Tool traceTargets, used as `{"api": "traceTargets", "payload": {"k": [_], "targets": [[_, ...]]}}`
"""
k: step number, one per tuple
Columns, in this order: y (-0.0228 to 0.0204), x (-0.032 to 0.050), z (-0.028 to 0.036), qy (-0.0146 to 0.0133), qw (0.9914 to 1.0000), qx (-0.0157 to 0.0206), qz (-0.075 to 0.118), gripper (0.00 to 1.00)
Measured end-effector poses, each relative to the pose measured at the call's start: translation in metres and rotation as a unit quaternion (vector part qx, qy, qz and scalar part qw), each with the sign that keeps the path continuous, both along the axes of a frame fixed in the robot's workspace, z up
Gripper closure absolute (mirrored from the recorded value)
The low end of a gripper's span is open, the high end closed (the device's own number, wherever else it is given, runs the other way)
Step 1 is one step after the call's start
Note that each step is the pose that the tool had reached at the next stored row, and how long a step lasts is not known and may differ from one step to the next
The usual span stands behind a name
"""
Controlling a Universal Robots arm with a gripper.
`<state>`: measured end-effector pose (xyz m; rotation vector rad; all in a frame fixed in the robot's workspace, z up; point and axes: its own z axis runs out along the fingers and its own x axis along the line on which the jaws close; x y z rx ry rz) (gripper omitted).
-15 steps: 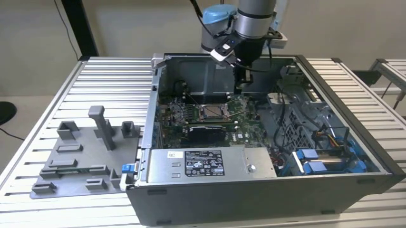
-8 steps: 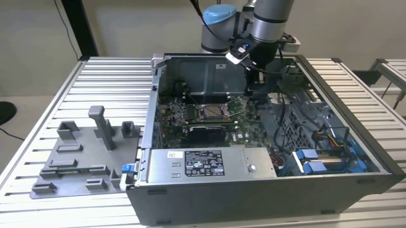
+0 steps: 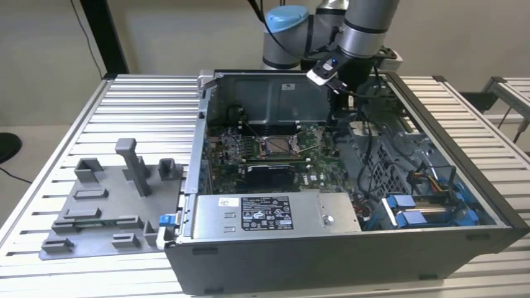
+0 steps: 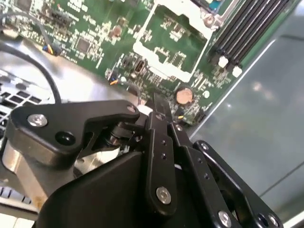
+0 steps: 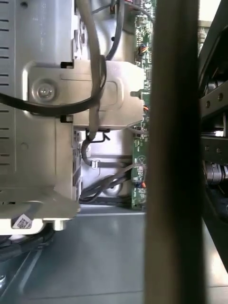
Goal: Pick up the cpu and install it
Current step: 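Pick up the cpu and move it towards the insertion slot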
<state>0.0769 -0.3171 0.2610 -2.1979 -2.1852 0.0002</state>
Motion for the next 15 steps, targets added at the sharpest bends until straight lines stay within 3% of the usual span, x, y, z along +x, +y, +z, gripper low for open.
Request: {"api": "traceTargets", "payload": {"k": [4,15], "targets": [[0.0000,0.0034,-0.0033,0.0063,0.99997,0.0043,0.001,1.00],[-0.0005,0.0089,-0.0150,0.0235,0.99970,0.0049,0.005,1.00]]}}
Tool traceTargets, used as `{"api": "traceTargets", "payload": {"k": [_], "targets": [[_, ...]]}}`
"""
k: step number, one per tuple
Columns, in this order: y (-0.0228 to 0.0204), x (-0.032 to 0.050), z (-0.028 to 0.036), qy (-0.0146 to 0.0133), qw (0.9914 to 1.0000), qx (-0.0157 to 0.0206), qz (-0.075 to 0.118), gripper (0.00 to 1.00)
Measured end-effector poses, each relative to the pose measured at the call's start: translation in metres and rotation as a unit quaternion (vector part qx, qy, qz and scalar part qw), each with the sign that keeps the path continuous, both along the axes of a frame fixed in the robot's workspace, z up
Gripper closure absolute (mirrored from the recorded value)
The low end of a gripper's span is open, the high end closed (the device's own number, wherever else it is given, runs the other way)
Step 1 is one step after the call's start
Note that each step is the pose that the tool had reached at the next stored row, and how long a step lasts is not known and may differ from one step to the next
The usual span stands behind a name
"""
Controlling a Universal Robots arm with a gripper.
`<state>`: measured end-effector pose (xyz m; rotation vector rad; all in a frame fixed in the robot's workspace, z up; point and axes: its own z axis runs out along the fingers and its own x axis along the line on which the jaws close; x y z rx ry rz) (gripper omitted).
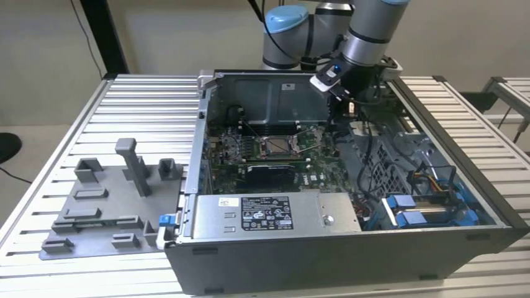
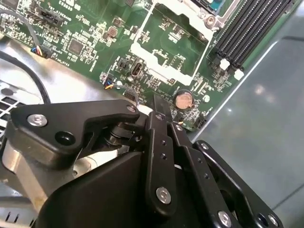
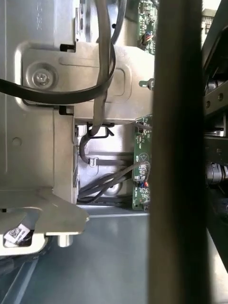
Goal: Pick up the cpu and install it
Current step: 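Pick up the cpu and move it towards the insertion slot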
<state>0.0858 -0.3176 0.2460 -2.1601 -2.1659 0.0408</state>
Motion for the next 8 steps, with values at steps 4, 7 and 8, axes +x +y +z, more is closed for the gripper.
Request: {"api": "traceTargets", "payload": {"k": [4,7,8], "targets": [[-0.0002,0.0013,-0.0043,0.0059,0.99998,0.0003,0.001,1.00],[-0.0005,0.0025,-0.0081,0.0096,0.99995,0.0003,0.003,1.00],[-0.0006,0.0028,-0.0096,0.0108,0.99994,0.0003,0.003,1.00]]}}
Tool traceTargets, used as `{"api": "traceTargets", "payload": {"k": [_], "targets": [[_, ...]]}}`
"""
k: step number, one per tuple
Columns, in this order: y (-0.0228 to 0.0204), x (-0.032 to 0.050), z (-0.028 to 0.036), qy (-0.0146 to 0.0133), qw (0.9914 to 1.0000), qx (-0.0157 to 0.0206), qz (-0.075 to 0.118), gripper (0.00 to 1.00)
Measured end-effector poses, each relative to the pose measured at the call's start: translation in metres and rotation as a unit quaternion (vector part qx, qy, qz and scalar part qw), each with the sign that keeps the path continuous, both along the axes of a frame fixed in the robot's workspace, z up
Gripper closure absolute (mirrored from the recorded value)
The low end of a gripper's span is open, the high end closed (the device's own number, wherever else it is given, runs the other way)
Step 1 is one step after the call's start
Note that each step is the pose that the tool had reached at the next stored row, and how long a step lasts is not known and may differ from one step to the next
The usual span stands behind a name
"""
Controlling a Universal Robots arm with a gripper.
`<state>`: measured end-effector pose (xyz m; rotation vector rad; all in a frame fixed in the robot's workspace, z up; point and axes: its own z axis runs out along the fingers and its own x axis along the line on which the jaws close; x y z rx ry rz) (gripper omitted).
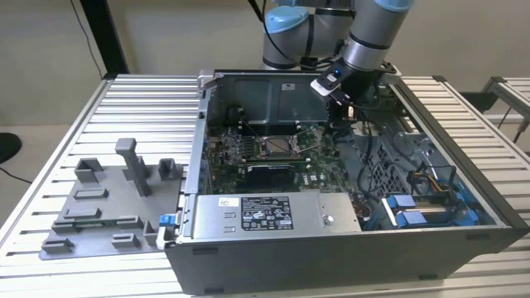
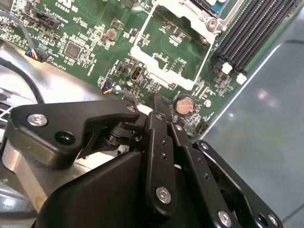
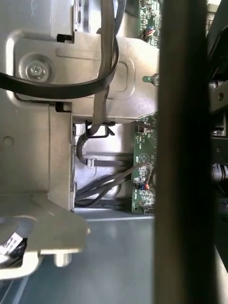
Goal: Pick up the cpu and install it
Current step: 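Pick up the cpu and move it towards the insertion slot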
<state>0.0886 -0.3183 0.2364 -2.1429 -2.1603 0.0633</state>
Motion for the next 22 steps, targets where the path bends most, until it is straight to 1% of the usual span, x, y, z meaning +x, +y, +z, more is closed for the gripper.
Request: {"api": "traceTargets", "payload": {"k": [5,10,11,13,18,20,22], "targets": [[-0.0007,0.0012,-0.0072,0.0053,0.99999,0.0000,0.001,1.00],[-0.0013,0.0013,-0.0140,0.0120,0.99993,0.0000,0.002,1.00],[-0.0016,0.0013,-0.0142,0.0144,0.99990,-0.0001,0.002,1.00],[-0.0022,0.0015,-0.0144,0.0183,0.99983,-0.0001,0.002,1.00],[-0.0043,0.0021,-0.0149,0.0254,0.99968,0.0000,0.002,1.00],[-0.0055,0.0026,-0.0143,0.0295,0.99956,0.0000,0.002,1.00],[-0.0059,0.0029,-0.0124,0.0340,0.99942,-0.0001,0.002,1.00]]}}
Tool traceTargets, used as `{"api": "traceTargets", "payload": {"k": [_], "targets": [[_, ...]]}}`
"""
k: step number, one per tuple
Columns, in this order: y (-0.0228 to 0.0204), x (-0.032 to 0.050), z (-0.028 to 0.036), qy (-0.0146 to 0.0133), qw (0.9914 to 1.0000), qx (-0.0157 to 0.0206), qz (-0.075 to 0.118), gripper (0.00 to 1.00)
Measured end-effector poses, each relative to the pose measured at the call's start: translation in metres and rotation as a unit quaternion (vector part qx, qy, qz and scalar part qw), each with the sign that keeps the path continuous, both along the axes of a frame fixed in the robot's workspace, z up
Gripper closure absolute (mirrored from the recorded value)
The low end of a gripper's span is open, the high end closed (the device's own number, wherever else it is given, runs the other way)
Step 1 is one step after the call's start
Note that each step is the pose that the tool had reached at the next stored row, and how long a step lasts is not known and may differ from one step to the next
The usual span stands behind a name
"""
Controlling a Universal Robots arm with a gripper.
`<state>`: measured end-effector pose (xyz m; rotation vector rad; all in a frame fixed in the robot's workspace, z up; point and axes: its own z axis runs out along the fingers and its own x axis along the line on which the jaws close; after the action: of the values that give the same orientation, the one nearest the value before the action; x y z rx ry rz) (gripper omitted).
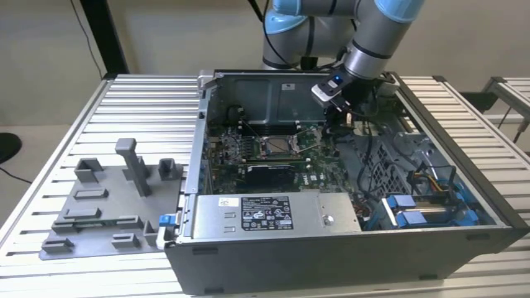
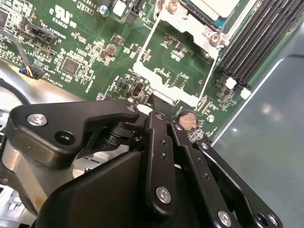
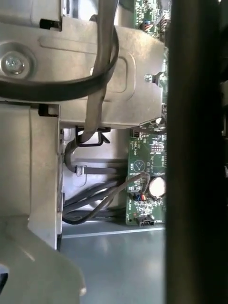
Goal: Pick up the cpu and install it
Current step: 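Pick up the cpu and move it towards the insertion slot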
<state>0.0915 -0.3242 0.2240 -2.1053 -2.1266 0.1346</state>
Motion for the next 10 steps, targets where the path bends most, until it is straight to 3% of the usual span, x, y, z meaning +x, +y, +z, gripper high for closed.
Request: {"api": "traceTargets", "payload": {"k": [5,7,10], "targets": [[-0.0006,0.0002,0.0062,0.0115,0.99993,0.0001,0.000,1.00],[-0.0007,0.0002,0.0069,0.0182,0.99983,0.0001,0.000,1.00],[-0.0009,0.0002,0.0074,0.0305,0.99954,0.0001,0.000,1.00]]}}
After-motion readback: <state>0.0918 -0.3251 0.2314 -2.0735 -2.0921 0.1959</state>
